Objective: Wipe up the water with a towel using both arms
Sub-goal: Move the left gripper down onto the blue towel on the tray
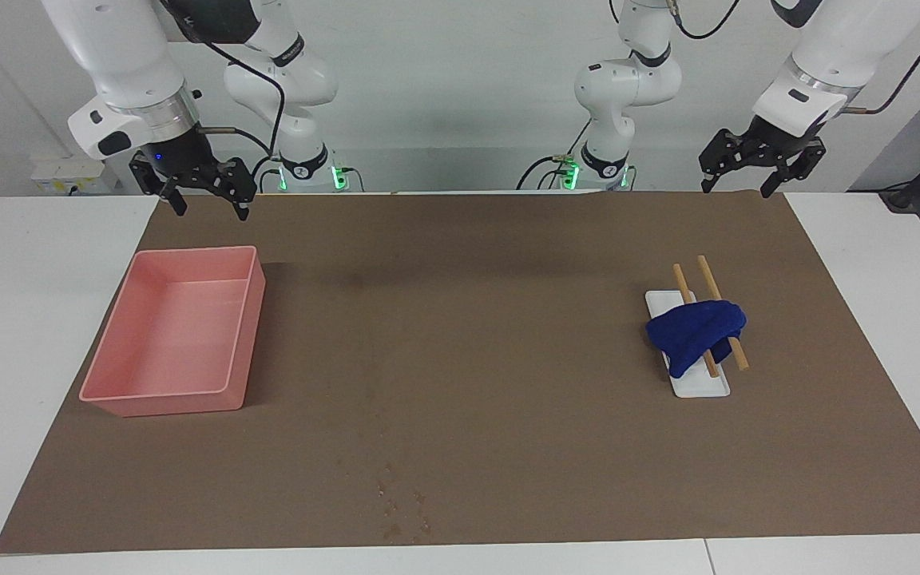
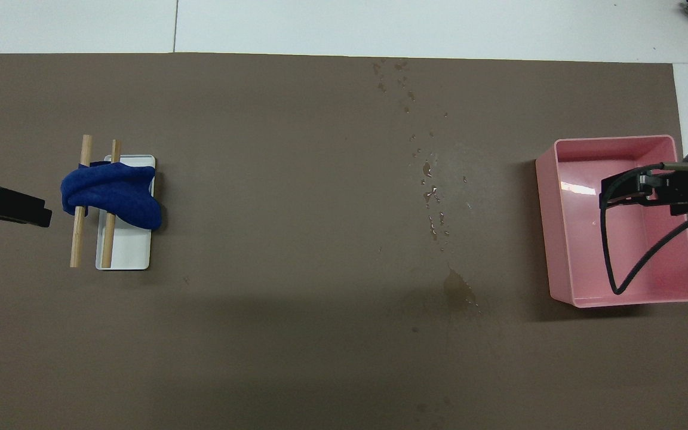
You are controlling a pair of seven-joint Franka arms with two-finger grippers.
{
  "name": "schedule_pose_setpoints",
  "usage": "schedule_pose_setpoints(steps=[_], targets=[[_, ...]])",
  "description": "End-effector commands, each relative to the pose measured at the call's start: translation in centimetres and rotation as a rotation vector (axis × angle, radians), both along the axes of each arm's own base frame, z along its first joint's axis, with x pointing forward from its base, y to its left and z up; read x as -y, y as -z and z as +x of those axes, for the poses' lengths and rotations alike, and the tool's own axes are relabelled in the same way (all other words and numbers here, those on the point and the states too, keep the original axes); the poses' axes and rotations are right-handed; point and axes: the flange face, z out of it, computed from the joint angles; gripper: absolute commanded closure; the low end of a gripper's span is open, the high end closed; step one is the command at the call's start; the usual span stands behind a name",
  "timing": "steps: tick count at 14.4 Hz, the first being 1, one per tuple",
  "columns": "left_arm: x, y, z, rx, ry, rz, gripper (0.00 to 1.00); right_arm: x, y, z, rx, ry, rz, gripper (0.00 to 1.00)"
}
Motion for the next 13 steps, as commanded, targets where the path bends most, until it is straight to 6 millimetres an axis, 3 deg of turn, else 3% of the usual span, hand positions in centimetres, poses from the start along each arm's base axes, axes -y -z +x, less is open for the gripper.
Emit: schedule_pose_setpoints(steps=[1,6,11,13], targets=[[-0.2,0.1,-0.7,0.013,-0.012,-0.002,0.0,0.2,-0.1,-0.7,0.007,-0.014,0.015,0.0],[-0.1,1.0,-0.2,0.07,-0.032,-0.004,0.0,0.2,-0.1,-0.7,0.005,-0.016,0.015,0.0],[-0.2,8.1,4.2,0.269,-0.199,0.156,0.0,0.2,0.0,-0.6,0.005,-0.013,0.015,0.0],[1.5,11.8,6.4,0.293,-0.244,0.232,0.0,0.2,-0.1,-0.7,0.007,-0.011,0.015,0.0]])
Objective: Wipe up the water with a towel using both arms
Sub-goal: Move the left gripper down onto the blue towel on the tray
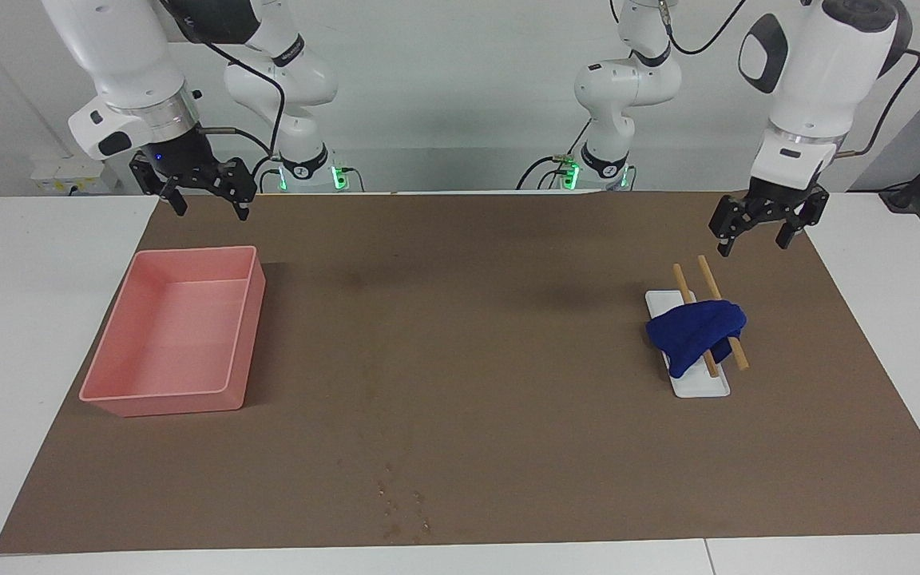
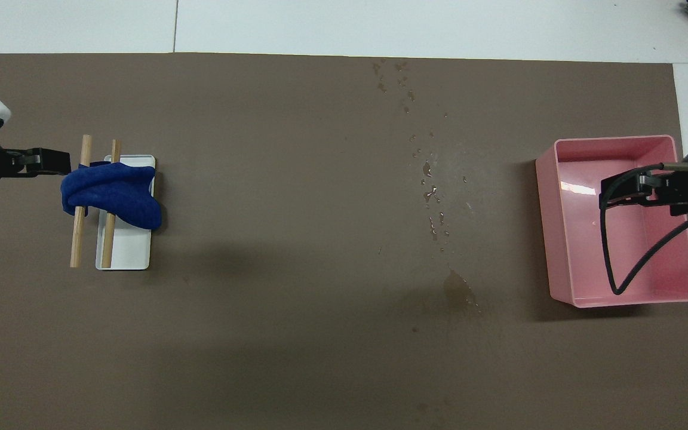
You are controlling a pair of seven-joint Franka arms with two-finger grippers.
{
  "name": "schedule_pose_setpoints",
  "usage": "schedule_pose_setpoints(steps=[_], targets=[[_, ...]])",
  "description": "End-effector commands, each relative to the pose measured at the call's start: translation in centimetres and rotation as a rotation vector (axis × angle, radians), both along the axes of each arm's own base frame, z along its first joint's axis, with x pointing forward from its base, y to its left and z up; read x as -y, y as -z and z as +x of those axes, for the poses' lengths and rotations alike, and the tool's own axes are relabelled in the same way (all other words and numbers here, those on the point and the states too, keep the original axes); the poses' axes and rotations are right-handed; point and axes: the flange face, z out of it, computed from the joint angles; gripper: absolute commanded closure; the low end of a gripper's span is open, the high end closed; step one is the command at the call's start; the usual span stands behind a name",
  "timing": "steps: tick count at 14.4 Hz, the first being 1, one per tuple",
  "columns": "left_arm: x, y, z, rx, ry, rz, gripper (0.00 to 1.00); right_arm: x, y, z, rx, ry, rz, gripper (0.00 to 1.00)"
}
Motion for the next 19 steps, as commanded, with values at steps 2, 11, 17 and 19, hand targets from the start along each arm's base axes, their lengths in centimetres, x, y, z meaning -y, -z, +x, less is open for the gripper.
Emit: schedule_pose_setpoints(steps=[2,11,17,19], targets=[[2.1,6.5,2.9,0.04,-0.099,0.107,0.0,0.2,-0.1,-0.7,0.007,-0.011,0.015,0.0],[0.0,14.0,2.4,0.037,-0.123,0.124,0.03,0.2,0.0,-0.7,0.004,-0.008,0.015,0.0],[0.8,15.3,2.2,0.03,-0.141,0.117,0.08,0.2,0.2,-0.8,0.001,-0.013,0.015,0.0],[0.8,15.8,1.9,0.022,-0.14,0.121,0.09,0.2,0.1,-0.8,0.003,-0.013,0.015,0.0]])
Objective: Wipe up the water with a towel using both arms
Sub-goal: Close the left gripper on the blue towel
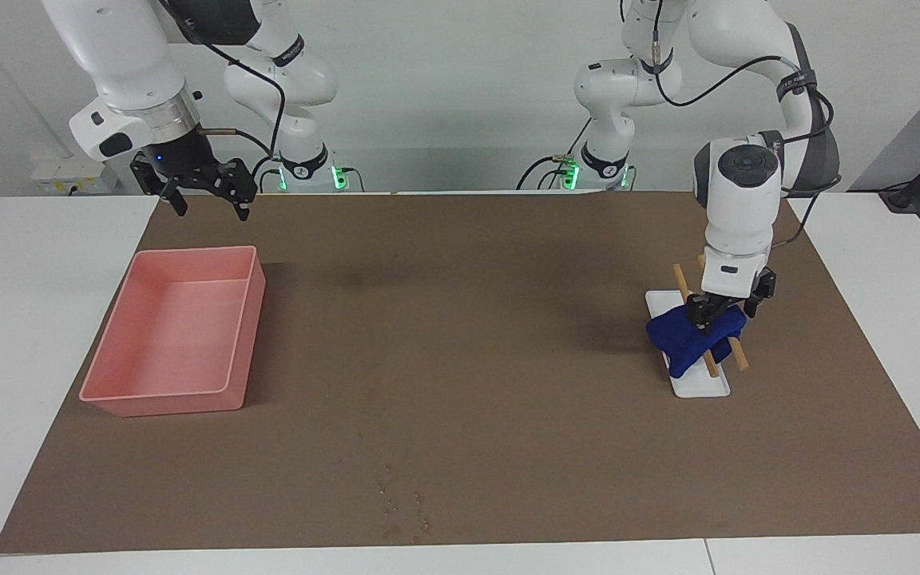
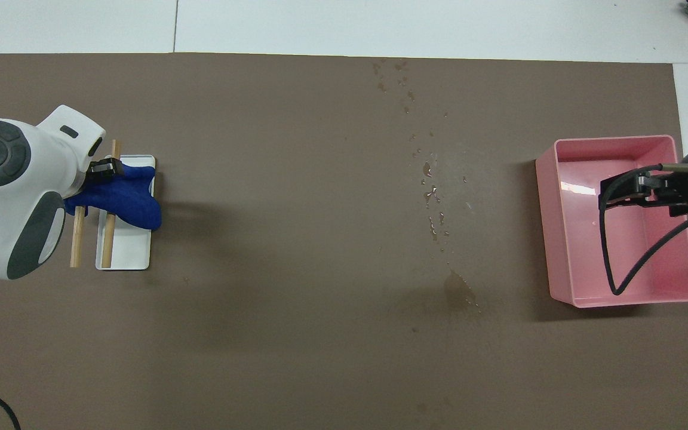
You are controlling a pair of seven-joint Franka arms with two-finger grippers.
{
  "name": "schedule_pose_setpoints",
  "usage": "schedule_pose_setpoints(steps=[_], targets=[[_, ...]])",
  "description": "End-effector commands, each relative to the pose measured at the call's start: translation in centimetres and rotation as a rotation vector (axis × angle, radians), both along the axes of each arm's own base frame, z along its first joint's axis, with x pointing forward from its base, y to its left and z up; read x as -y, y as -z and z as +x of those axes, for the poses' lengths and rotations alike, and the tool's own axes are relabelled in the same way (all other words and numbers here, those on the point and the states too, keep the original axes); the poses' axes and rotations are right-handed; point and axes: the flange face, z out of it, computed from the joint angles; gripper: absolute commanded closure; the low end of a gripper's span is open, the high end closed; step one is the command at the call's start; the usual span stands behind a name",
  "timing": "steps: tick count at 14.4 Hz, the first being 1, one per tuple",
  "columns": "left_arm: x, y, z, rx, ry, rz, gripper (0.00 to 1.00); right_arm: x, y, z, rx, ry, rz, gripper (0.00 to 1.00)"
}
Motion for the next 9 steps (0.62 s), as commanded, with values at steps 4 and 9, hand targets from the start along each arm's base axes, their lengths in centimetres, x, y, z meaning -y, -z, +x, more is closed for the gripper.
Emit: schedule_pose_setpoints(steps=[4,9], targets=[[-0.05,0.51,-0.3,0.005,-0.001,0.031,0.21,0.22,-0.12,-0.83,0.008,-0.015,0.015,0.0],[-0.16,-0.02,-0.05,-0.002,-0.002,0.051,0.44,0.22,0.02,-0.84,0.005,-0.015,0.015,0.0]])
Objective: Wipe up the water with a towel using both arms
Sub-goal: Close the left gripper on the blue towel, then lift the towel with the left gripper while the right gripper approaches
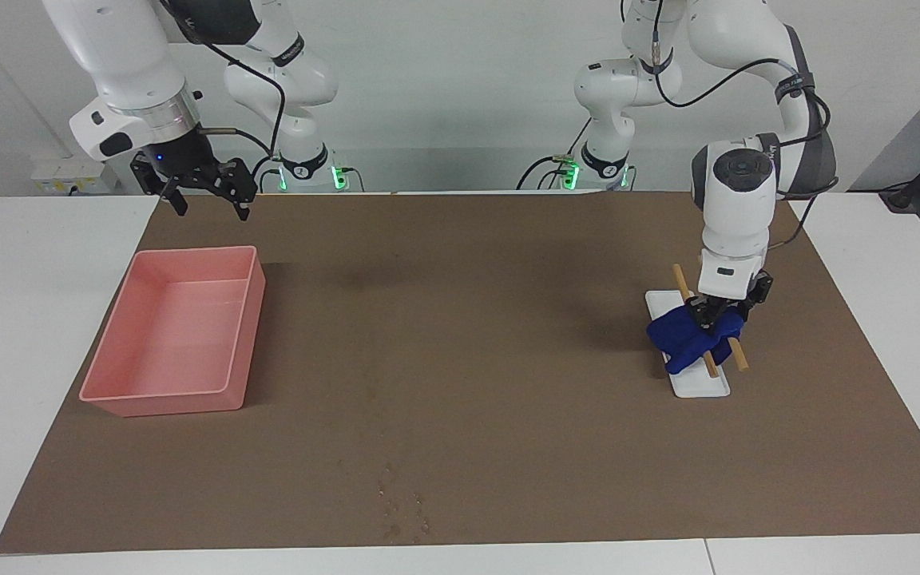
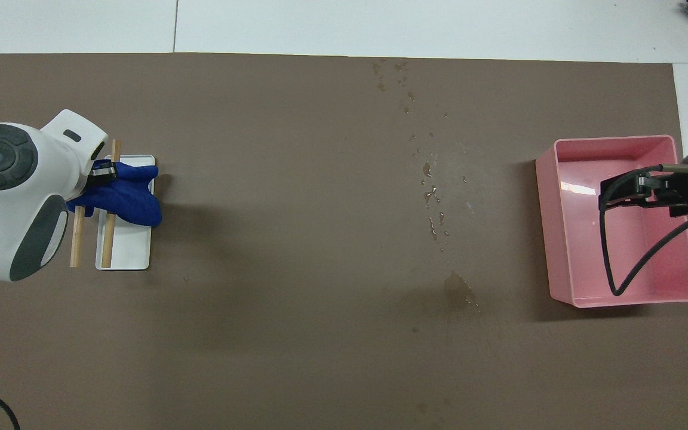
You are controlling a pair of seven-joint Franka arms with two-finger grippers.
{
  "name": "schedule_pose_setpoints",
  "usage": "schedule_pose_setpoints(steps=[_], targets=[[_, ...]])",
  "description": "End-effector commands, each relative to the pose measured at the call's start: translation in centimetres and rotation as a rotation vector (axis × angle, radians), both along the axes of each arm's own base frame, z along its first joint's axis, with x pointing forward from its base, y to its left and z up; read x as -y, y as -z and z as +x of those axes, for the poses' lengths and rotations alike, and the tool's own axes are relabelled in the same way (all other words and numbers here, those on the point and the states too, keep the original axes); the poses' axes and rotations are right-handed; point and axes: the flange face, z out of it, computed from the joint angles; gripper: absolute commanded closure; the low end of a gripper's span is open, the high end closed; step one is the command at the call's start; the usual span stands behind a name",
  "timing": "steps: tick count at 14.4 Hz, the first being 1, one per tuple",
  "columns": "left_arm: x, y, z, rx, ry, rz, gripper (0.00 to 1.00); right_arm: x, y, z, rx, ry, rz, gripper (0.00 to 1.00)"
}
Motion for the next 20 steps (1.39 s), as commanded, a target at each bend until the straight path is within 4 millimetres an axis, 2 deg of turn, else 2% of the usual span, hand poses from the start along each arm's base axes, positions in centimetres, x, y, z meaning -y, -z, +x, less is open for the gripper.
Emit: schedule_pose_setpoints(steps=[1,3,5,7,8,9,14,15,18,19,20], targets=[[-0.1,-0.5,0.2,0.005,-0.01,0.028,0.46,0.2,0.1,-0.8,0.005,-0.015,0.015,0.0],[-0.1,-0.5,0.2,0.005,-0.007,0.032,0.48,0.2,0.1,-0.8,0.003,-0.015,0.015,0.0],[-0.1,-0.5,0.2,0.005,-0.007,0.032,0.55,0.2,0.2,-0.8,0.002,-0.015,0.015,0.0],[-0.1,-0.5,0.2,0.005,-0.002,0.042,0.72,0.2,0.1,-0.9,0.003,-0.015,0.015,0.0],[-0.2,-0.6,0.2,0.004,-0.002,0.045,0.89,0.2,0.3,-0.9,-0.001,-0.016,0.015,0.0],[-0.2,-0.7,0.2,0.003,-0.001,0.048,1.0,0.2,0.2,-1.0,0.0,-0.018,0.015,0.0],[-0.3,-1.1,0.2,0.006,0.01,0.064,1.0,0.2,0.2,-1.0,0.0,-0.016,0.015,0.0],[-0.3,-1.6,0.3,0.008,0.008,0.067,1.0,0.2,0.2,-1.0,0.002,-0.018,0.015,0.0],[-0.3,-5.1,1.0,-0.003,-0.039,0.076,1.0,0.2,0.2,-1.0,0.003,-0.022,0.015,0.0],[0.1,-6.1,1.0,-0.008,-0.062,0.057,1.0,0.2,0.2,-0.9,0.003,-0.024,0.015,0.0],[1.3,-6.8,1.0,-0.008,-0.067,0.025,1.0,0.2,0.2,-0.9,0.005,-0.024,0.015,0.0]])
